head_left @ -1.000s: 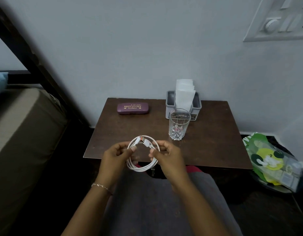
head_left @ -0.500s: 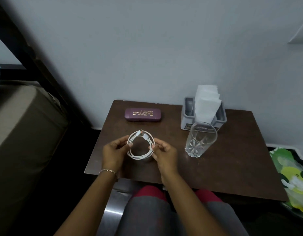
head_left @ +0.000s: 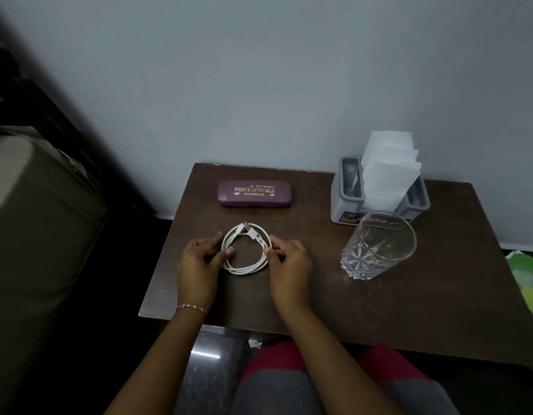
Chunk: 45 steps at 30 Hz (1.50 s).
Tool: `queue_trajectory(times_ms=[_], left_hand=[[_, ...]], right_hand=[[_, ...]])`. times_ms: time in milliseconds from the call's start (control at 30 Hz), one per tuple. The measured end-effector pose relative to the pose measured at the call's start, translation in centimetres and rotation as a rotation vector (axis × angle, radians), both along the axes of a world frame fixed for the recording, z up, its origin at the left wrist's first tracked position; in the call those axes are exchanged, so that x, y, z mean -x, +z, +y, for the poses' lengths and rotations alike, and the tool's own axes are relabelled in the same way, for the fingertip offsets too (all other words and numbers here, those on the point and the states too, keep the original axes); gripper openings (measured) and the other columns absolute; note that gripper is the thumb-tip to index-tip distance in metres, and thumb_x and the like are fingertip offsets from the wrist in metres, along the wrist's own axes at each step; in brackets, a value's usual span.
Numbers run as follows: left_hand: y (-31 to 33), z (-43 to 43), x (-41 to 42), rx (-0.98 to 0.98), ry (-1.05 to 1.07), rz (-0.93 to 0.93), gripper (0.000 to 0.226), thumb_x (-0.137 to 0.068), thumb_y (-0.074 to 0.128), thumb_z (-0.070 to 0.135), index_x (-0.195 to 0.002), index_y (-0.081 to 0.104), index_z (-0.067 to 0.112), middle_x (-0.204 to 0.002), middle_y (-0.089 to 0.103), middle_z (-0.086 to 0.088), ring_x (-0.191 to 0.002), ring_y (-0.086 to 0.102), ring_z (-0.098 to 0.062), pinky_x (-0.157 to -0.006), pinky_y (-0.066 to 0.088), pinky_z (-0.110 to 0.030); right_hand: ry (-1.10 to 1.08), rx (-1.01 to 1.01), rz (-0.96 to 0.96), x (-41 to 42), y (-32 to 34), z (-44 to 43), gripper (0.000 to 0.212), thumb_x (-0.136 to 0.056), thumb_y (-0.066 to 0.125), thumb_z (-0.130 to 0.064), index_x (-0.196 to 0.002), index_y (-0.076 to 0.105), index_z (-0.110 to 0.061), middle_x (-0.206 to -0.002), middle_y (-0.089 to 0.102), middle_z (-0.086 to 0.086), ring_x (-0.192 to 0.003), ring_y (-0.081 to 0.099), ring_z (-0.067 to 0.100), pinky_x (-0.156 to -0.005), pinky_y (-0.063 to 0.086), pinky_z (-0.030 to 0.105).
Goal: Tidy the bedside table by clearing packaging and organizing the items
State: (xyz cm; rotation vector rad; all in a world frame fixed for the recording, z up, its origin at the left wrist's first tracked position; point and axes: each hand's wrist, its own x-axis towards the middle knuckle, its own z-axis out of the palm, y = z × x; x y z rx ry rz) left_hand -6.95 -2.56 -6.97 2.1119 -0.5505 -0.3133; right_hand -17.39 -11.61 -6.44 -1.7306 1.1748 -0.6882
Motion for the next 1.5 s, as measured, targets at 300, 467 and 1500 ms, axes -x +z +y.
queue_trajectory(times_ms=[300, 467, 1500], left_hand=[[0.2, 1.5, 1.1, 0.044, -0.179, 0.072, 0.065, -0.069, 0.079, 0.012, -0.129, 0.053, 0.014, -0.111, 0.050, -0.002, -0.095, 0.055, 0.001, -0.079, 0.036, 0.007], [-0.2, 1.6, 1.0, -0.001, -0.206, 0.010, 0.068, -0.065, 0.081, 0.006, -0.128, 0.054, 0.012, -0.109, 0.047, -0.002, -0.099, 0.054, -0.012, -0.082, 0.034, 0.005], [0.9, -6.6, -4.3, 0.078, -0.058, 0.183, 0.058, -0.096, 0.043, 0.040, -0.145, 0.029, 0.012, -0.154, 0.027, -0.005, -0.142, 0.024, -0.015, -0.111, 0.015, -0.024]], right_hand=[[0.054, -0.022, 0.043, 1.3, 0.2, 0.4, 0.031, -0.086, 0.062, -0.006, -0.116, 0.065, -0.007, -0.103, 0.063, 0.009, -0.078, 0.058, 0.008, -0.074, 0.042, 0.004], [0.053, -0.015, 0.083, 1.4, 0.4, 0.9, 0.030, -0.084, 0.063, -0.005, -0.113, 0.067, -0.008, -0.101, 0.064, 0.011, -0.079, 0.062, 0.015, -0.085, 0.051, 0.029], [0.025, -0.110, 0.035, -2.7, 0.5, -6.1, 0.053, -0.092, 0.044, -0.009, -0.144, 0.031, -0.009, -0.151, 0.033, 0.010, -0.141, 0.024, 0.022, -0.111, 0.010, 0.022]])
